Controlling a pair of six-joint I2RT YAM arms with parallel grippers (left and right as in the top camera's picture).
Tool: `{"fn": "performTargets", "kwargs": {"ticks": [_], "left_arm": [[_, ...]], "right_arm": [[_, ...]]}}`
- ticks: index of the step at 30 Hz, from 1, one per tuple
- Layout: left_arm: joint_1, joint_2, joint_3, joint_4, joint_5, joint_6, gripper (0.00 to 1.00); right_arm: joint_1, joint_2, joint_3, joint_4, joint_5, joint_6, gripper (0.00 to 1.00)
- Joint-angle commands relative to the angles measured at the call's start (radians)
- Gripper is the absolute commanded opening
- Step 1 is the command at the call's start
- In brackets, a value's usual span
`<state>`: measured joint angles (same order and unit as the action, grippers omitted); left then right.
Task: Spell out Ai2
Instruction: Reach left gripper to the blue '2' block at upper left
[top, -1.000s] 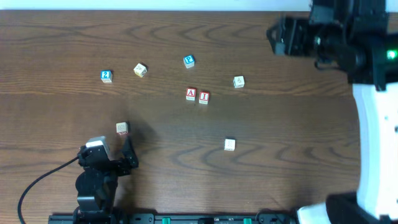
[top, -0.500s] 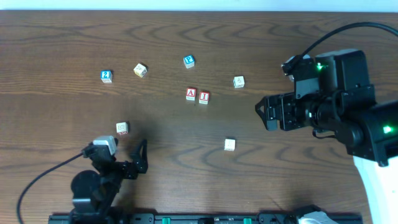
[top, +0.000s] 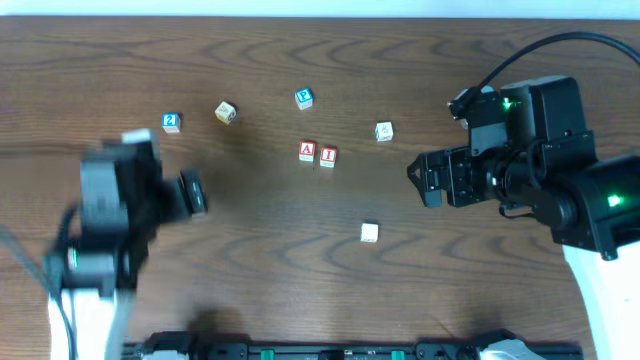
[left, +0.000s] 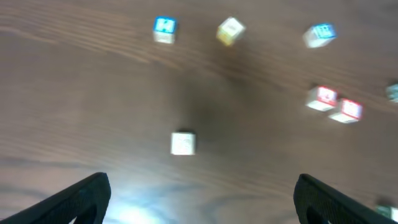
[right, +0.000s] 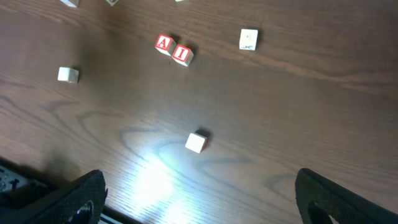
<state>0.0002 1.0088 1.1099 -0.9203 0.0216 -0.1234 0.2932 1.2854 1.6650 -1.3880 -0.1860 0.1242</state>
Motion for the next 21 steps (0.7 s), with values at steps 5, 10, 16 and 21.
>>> {"fn": "performTargets", "kwargs": {"ticks": [5, 10, 16, 21], "left_arm": [[0.021, 0.439, 0.403, -0.047, -0.151, 0.217, 0.95], [0.092, 0.679, 0.622, -0.117, 0.024, 0.262, 0.95], [0.192, 0.911, 0.776, -0.122, 0.136, 0.283, 0.95], [0.211, 1.063, 0.829, -0.095, 0.155, 0.347, 0.95]], "right_arm": [[0.008, -0.003, 0.0, 0.008, 0.002, -0.01, 0.99], [0.008, -0.003, 0.0, 0.012, 0.002, -0.01, 0.99], [0.008, -0.003, 0.0, 0.032, 0.003, -0.01, 0.99], [0.008, -0.003, 0.0, 0.05, 0.002, -0.009, 0.99]]}}
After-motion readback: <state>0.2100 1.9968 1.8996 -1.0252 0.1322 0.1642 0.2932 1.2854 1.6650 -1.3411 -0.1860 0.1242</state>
